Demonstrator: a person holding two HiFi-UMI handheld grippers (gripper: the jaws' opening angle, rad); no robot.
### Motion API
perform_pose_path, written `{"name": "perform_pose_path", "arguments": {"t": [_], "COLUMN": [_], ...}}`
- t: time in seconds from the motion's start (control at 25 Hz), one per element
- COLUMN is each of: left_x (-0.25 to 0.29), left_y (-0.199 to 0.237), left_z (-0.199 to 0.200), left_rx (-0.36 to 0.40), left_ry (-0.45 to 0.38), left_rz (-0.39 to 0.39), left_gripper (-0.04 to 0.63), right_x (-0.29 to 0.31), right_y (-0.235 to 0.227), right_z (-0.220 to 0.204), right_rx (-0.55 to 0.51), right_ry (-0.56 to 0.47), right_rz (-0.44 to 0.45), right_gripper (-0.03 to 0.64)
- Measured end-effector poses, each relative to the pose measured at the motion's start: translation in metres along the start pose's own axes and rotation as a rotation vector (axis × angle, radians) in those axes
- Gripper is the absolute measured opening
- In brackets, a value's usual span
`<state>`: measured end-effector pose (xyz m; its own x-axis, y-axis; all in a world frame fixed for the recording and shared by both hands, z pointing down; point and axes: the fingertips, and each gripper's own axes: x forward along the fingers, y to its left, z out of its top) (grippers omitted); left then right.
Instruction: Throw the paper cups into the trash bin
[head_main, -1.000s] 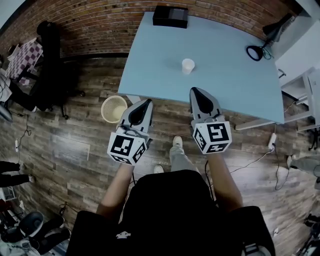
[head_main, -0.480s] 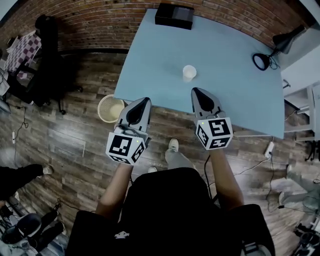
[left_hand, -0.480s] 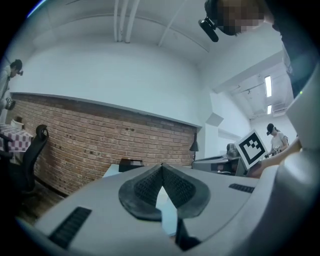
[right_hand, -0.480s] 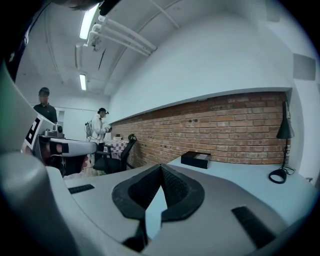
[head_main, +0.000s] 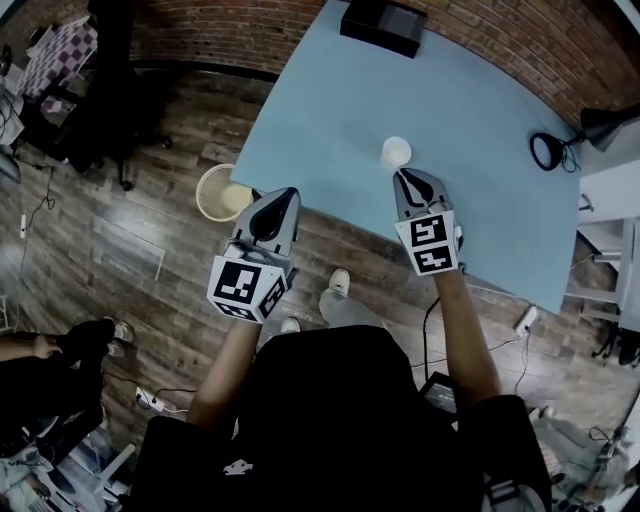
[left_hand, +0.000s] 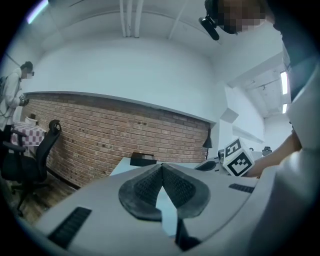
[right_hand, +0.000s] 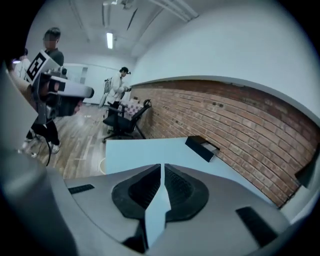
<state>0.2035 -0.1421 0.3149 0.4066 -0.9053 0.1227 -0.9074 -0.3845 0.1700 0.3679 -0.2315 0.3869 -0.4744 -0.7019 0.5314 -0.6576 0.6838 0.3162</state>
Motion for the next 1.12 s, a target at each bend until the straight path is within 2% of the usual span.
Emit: {"name": "perform_pose_path", "arguments": {"t": [0.2,0.48,0.68,0.92,1.12], "left_x": [0.004,0.007,0.008,0.007,0.003], "left_y": [0.008,0.017,0.016,0.012,0.010], "left_z": [-0.004,-0.016,-0.026,-0.032,-0.033], "left_rx": [-0.013,-0.044,-0.058,-0.062,-0.060], "left_ry": [0.021,0.038,0.047,0.056,0.061], "left_rz": [0.064,0.149,0.180,0.207,0.221], "left_gripper": [0.003,0.003,0.003,0.003,0.003], "right_x": [0.033,0.073,0.097,0.115,0.121], "right_y": [-0.007,-0.009,-0.005,-0.007,-0.007], "right_z": [-0.027,-0.061,-0.085,-0.111,-0.121], "right_rx": [-0.115,-0.328,-0.449,-0.619,-0.715], "right_ry": [0.112,0.246,0.340,0.440,0.474], "right_rz": [0.077,0.171,0.242,0.251,0.241], "right_gripper": [0.006,0.073,0.118,0.126,0.126]}}
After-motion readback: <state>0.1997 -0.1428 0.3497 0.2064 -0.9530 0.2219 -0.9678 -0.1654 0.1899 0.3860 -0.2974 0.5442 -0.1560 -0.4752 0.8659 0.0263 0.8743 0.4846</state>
